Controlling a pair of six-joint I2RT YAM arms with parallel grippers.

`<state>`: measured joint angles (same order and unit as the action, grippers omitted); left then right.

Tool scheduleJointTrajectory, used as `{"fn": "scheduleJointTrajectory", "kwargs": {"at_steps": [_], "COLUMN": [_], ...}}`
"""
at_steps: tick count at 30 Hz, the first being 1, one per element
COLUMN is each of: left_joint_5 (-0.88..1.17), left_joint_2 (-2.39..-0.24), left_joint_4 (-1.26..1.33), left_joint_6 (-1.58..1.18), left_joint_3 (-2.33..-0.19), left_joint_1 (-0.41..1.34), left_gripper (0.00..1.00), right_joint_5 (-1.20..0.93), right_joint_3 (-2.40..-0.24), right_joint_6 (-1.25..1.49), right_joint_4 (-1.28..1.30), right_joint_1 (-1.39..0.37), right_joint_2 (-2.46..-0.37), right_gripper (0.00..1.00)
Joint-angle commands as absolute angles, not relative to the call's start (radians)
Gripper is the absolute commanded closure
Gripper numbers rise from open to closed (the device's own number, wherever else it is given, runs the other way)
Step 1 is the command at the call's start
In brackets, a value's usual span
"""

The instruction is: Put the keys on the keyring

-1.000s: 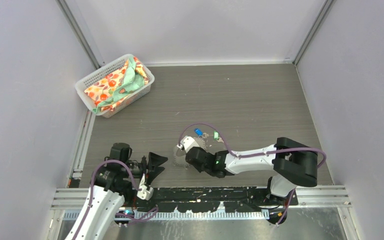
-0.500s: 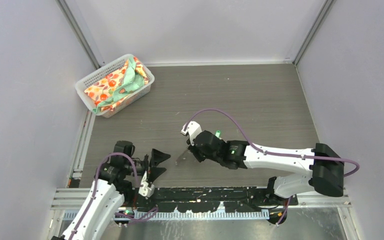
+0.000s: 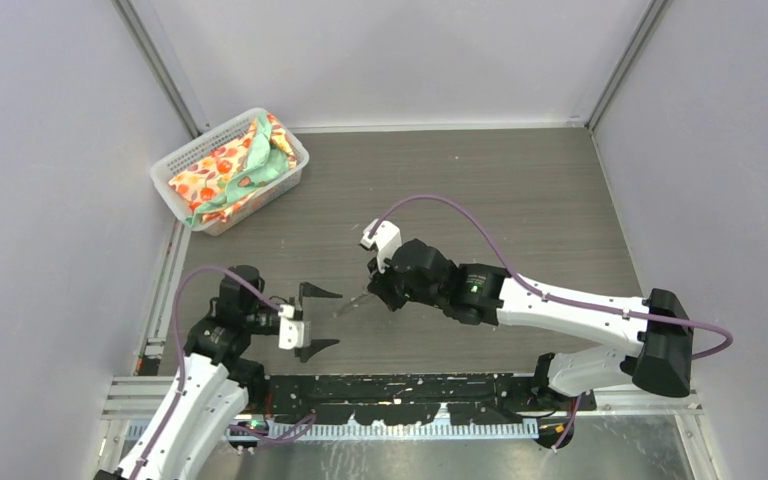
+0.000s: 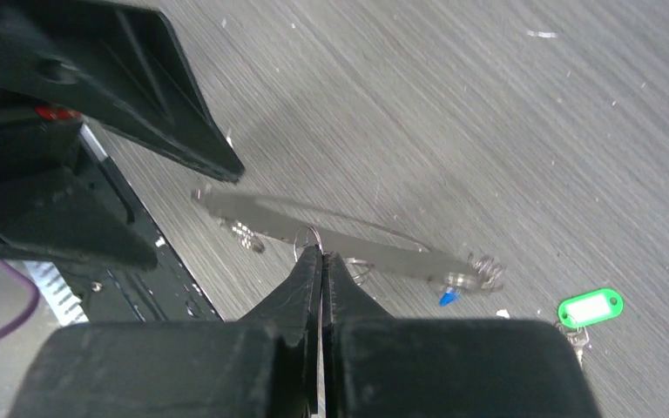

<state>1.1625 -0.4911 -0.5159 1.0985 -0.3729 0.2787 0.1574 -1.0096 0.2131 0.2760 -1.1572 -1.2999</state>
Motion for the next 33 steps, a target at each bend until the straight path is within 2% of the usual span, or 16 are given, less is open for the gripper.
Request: {"fn": "scheduleJointTrajectory", "kwargs": {"at_steps": [1, 5, 10, 11, 13, 18, 19, 22, 23, 25, 29, 31, 33], "left_joint_5": [1.168, 1.023, 0.811, 0.809, 0.843, 0.921, 0.93, 1.006, 1.035, 1.084, 1.168, 1.212, 1.22], "left_joint_2": [-0.54, -0.545, -0.549, -0.565, -0.602, -0.644, -0.642, -0.631, -0.626, -0.615, -0.612, -0.623, -0.634], "left_joint_4": [-0.37, -0.177, 0.009, 0.037, 0.059, 0.105, 0.104, 0.051, 0.031, -0.01, -0.181, -0.273, -0.308], "left_joint_6": [0.626, 0.337, 0.211, 0.187, 0.149, 0.135, 0.146, 0.21, 0.235, 0.285, 0.441, 0.507, 0.53], "left_joint_3": [-0.413, -0.384, -0.345, -0.35, -0.373, -0.405, -0.409, -0.436, -0.449, -0.472, -0.537, -0.58, -0.609], "left_joint_1": [0.284, 0.284, 0.284, 0.284, 0.284, 0.283, 0.283, 0.283, 0.283, 0.283, 0.284, 0.284, 0.285], "left_gripper": [0.1, 0.1, 0.19, 0.23, 0.38, 0.92, 0.98, 1.0, 1.0, 1.0, 1.0, 1.0, 1.0], "right_joint_5": [0.181, 0.189, 0.167, 0.165, 0.158, 0.159, 0.153, 0.122, 0.1, -0.002, -0.218, -0.349, -0.42], "right_joint_3": [-1.11, -1.144, -1.17, -1.174, -1.177, -1.169, -1.164, -1.154, -1.154, -1.167, -1.231, -1.277, -1.341], "right_joint_6": [0.236, 0.249, 0.254, 0.257, 0.263, 0.267, 0.268, 0.248, 0.229, 0.18, 0.1, 0.054, 0.01], "right_joint_4": [0.258, 0.241, 0.239, 0.241, 0.243, 0.247, 0.248, 0.274, 0.296, 0.347, 0.426, 0.478, 0.551], "right_joint_1": [-1.155, -1.155, -1.156, -1.156, -1.156, -1.156, -1.155, -1.154, -1.147, -1.11, -1.013, -0.977, -0.969], "right_joint_2": [-1.271, -1.269, -1.274, -1.276, -1.273, -1.256, -1.25, -1.229, -1.215, -1.19, -1.149, -1.176, -1.236], "right_gripper": [0.99, 0.99, 0.99, 0.99, 0.99, 0.99, 0.99, 0.98, 0.91, 0.64, 0.29, 0.24, 0.23]}}
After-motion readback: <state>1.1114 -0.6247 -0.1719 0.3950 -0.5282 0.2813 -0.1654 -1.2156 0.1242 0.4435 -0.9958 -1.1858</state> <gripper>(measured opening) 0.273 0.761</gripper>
